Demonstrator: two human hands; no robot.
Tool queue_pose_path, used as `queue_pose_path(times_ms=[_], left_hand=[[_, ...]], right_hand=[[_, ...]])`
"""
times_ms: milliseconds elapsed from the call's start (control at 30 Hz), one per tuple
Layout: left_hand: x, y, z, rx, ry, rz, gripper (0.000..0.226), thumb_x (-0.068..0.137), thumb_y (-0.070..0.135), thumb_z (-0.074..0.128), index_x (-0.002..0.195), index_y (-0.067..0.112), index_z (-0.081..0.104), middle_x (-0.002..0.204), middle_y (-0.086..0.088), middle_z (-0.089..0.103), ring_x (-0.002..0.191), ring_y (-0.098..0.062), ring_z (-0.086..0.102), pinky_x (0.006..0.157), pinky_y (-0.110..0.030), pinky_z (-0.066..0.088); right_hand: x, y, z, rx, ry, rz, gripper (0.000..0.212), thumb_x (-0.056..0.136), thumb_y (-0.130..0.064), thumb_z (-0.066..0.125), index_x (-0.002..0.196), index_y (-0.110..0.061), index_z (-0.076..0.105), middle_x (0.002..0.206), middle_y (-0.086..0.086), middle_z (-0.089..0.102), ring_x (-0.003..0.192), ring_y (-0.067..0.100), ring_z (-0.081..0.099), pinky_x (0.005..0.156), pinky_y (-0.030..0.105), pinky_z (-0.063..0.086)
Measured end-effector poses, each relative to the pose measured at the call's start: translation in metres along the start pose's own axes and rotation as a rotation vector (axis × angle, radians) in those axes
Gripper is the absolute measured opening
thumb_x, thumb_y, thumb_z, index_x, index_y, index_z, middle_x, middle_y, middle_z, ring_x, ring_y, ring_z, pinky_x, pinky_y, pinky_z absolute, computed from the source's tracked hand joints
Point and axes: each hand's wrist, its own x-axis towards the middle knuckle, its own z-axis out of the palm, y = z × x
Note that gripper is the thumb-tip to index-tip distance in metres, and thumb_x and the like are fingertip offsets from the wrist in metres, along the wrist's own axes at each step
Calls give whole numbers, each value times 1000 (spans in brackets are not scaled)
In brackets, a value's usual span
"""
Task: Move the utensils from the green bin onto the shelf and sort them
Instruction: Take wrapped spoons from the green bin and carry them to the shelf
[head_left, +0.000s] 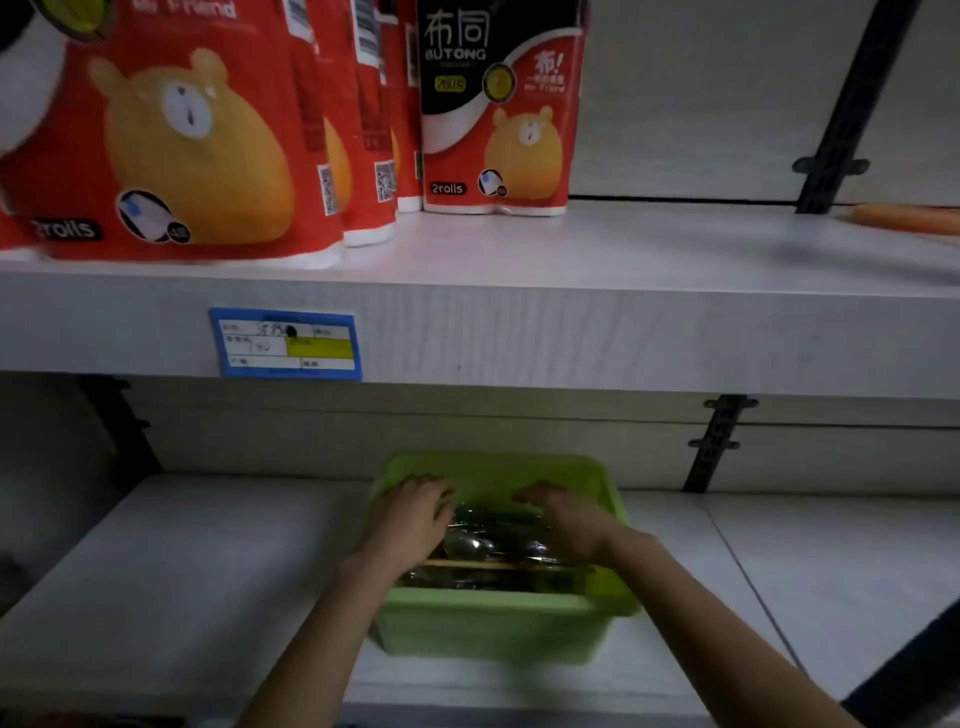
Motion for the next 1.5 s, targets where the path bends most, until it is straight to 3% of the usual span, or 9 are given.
queue_pose_path(times_ms=[100, 300, 500, 600, 700, 900, 1100, 1267, 1500], left_hand=[[4, -5, 5, -3, -39, -31, 28, 97, 27, 42, 117, 18, 59, 121, 1, 62, 105, -17, 59, 84, -28, 46], [8, -13, 14, -42, -64, -37, 25, 95, 19, 43, 112, 13, 61, 116, -4, 63, 104, -21, 58, 85, -32, 47], [12, -16, 12, -98, -38, -25, 27, 94, 16, 46, 116, 10, 60, 121, -6, 60, 112, -22, 55, 92, -31, 44], [11, -17, 11, -128, -24, -11, 29, 94, 14, 46, 119, 9, 59, 122, -7, 59, 113, -21, 54, 94, -29, 42], [12, -17, 11, -147, -3, -6, 30, 94, 12, 46, 121, 8, 58, 124, -7, 59, 115, -21, 53, 96, -29, 41], [13, -19, 12, -137, 1, -5, 30, 95, 14, 45, 123, 10, 56, 127, -4, 56, 118, -18, 51, 99, -27, 39], [16, -19, 14, -132, -20, -16, 31, 95, 16, 45, 123, 10, 55, 128, -4, 56, 119, -19, 50, 99, -27, 38], [16, -21, 14, -132, 5, -8, 29, 95, 14, 44, 120, 10, 57, 124, -5, 58, 114, -19, 53, 95, -27, 39], [16, -21, 12, -158, 78, -16, 36, 92, 10, 47, 127, 4, 48, 128, -14, 50, 115, -28, 52, 96, -31, 38]], right_hand=[[15, 4, 2, -42, -103, 28, 56, 94, -23, 53, 145, -13, 32, 151, 8, 32, 137, 25, 35, 111, 30, 29], [36, 11, 12, -2, -282, 70, 64, 81, -26, 70, 138, -17, 41, 140, 9, 48, 127, 26, 47, 102, 33, 40], [46, 10, 17, 47, -284, 61, 56, 82, -28, 70, 133, -18, 48, 131, 7, 56, 121, 26, 52, 95, 28, 41], [48, 11, 16, 113, -301, 94, 61, 80, -24, 72, 134, -14, 46, 134, 7, 53, 123, 24, 50, 101, 30, 42], [49, 13, 15, 183, -335, 149, 66, 79, -33, 73, 136, -15, 43, 138, 5, 51, 126, 23, 48, 104, 30, 41], [52, 15, 11, 30, -290, 129, 42, 83, -32, 68, 116, -7, 60, 121, 12, 61, 112, 26, 57, 78, 23, 39], [55, 6, 18, -69, -260, 62, 43, 85, -26, 66, 123, -11, 55, 125, 13, 59, 114, 28, 55, 80, 24, 39], [54, 4, 8, -43, -248, 43, 41, 92, -23, 55, 131, -12, 50, 130, 13, 56, 120, 29, 51, 92, 29, 41], [52, 10, -2, 31, -216, 57, 33, 98, -27, 45, 120, -4, 51, 124, 17, 57, 112, 29, 54, 83, 30, 39]])
